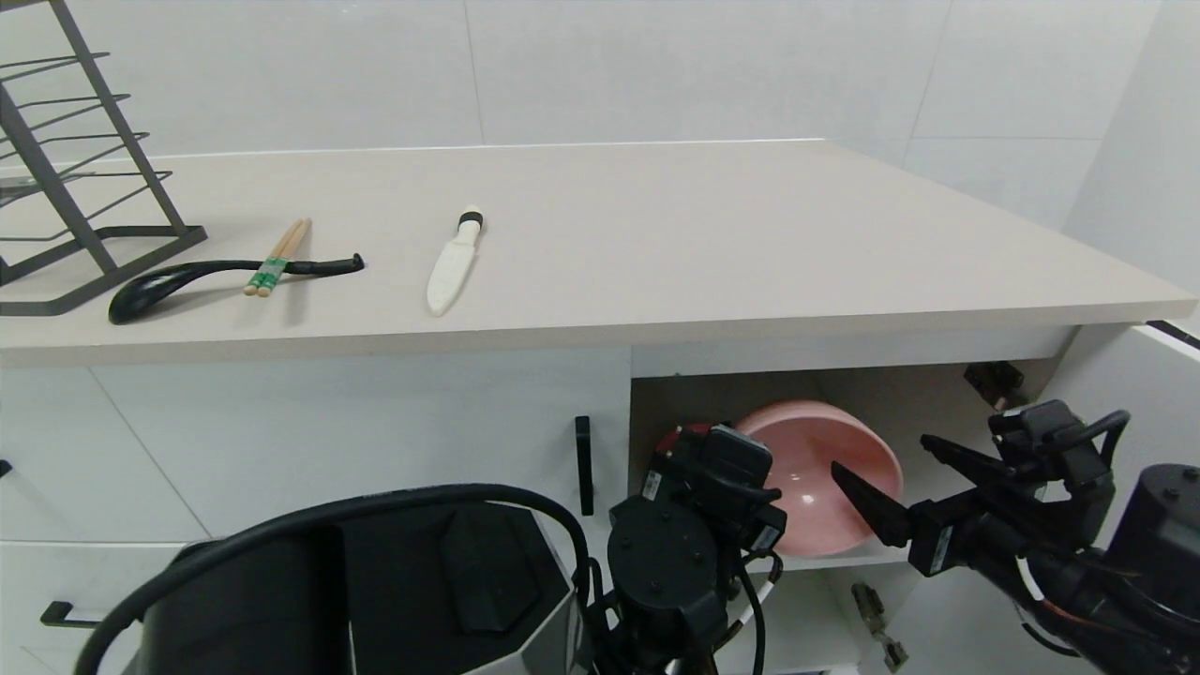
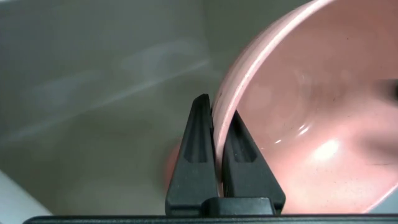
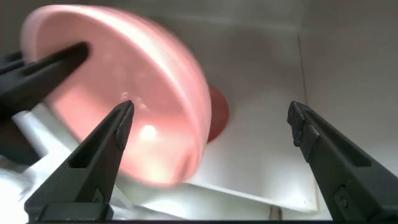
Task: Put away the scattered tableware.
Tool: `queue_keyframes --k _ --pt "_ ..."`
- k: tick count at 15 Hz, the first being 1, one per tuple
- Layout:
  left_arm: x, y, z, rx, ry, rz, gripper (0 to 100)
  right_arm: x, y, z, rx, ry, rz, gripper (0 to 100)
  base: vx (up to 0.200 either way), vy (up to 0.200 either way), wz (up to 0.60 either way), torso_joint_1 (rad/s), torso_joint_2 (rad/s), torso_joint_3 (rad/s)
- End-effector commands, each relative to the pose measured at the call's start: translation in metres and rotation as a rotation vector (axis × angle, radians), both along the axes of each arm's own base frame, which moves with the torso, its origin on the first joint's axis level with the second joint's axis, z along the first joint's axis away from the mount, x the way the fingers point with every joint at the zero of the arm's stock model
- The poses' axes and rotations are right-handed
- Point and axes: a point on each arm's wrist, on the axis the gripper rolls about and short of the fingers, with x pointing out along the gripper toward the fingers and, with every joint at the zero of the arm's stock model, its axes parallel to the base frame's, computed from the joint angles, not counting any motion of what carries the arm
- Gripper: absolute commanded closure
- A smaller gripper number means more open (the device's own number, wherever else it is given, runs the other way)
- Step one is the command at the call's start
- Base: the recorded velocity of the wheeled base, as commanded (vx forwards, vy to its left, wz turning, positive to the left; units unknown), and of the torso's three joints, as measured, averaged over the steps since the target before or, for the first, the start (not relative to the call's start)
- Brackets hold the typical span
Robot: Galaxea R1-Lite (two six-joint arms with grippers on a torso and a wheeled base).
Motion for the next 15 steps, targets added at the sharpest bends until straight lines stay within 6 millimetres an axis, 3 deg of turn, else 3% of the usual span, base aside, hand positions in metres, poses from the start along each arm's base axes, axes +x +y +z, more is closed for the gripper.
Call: queue_keyframes --k 1,6,7,13,14,15 --pt "-0.007 -0.004 0.002 -0.028 0.008 -0.022 100 0.008 -0.005 -0.007 -0.013 0.03 -0.037 0 0.0 0.0 0.0 0.0 0.0 0.0" --pt "-0.011 -0.005 0.0 -0.113 0.066 -0.044 100 0.01 -0.008 -0.01 -0.02 0.042 -0.056 0 0.0 0.0 0.0 0.0 0.0 0.0" --pt "-0.012 -0.005 0.0 -0.112 0.067 -0.047 100 0.01 -0.008 -0.01 -0.02 0.042 -0.056 100 0.0 0.0 0.0 0.0 0.0 0.0" --pt "-0.013 -0.005 -0.005 -0.102 0.073 -0.049 100 -0.001 0.007 -0.002 -0.005 0.007 0.037 100 0.0 0.0 0.0 0.0 0.0 0.0" --pt "-0.015 -0.004 -0.008 -0.09 0.081 -0.052 0 -0.002 0.009 -0.002 -0.005 0.008 0.044 100 0.0 0.0 0.0 0.0 0.0 0.0" --pt "-0.017 -0.004 -0.008 -0.085 0.084 -0.056 0 -0.002 0.009 -0.003 -0.006 0.01 0.043 100 0.0 0.0 0.0 0.0 0.0 0.0"
